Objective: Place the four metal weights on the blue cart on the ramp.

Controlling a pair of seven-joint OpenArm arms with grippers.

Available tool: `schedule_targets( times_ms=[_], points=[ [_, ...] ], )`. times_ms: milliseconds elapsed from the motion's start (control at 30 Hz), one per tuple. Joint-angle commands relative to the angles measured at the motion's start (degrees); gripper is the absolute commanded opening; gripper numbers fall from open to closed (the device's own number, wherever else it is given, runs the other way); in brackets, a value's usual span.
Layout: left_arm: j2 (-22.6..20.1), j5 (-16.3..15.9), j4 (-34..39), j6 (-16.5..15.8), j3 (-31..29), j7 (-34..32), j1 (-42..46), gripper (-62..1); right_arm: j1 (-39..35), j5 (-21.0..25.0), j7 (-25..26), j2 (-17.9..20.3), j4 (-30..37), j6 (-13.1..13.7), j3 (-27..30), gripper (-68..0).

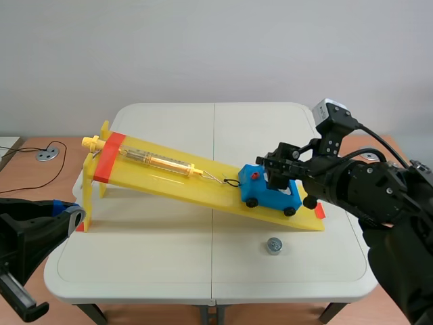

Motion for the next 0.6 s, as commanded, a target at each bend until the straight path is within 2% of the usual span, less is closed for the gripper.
schedule_targets(
  times_ms=[0,167,333,467,567],
  points=[
    [0.13,-4.42,3.74,-1.44,-0.74,-6.08,-1.11,-58.0,7.61,3.85,7.19,0.04,6.97,4.66,4.09,-39.4],
    [0.13,-4.42,3.74,-1.44,-0.74,-6.1,-1.11,-58.0,6.51,4.28,3.37,4.07,12.79,7.58,7.13,-39.4],
    [0.13,-4.42,3.74,-1.44,-0.74,-6.1,-1.11,-58.0,2.99,4.66,2.89,9.14,17.86,7.82,7.54,-39.4],
    [0.13,-4.42,3.74,-1.44,-0.74,-6.1,-1.11,-58.0,-1.29,5.99,2.54,13.27,22.4,9.53,7.54,-39.4],
    [0.13,-4.42,3.74,-1.44,-0.74,-6.08,-1.11,-58.0,-5.4,6.91,2.36,16.5,26.71,9.53,7.61,-39.4]
  ],
)
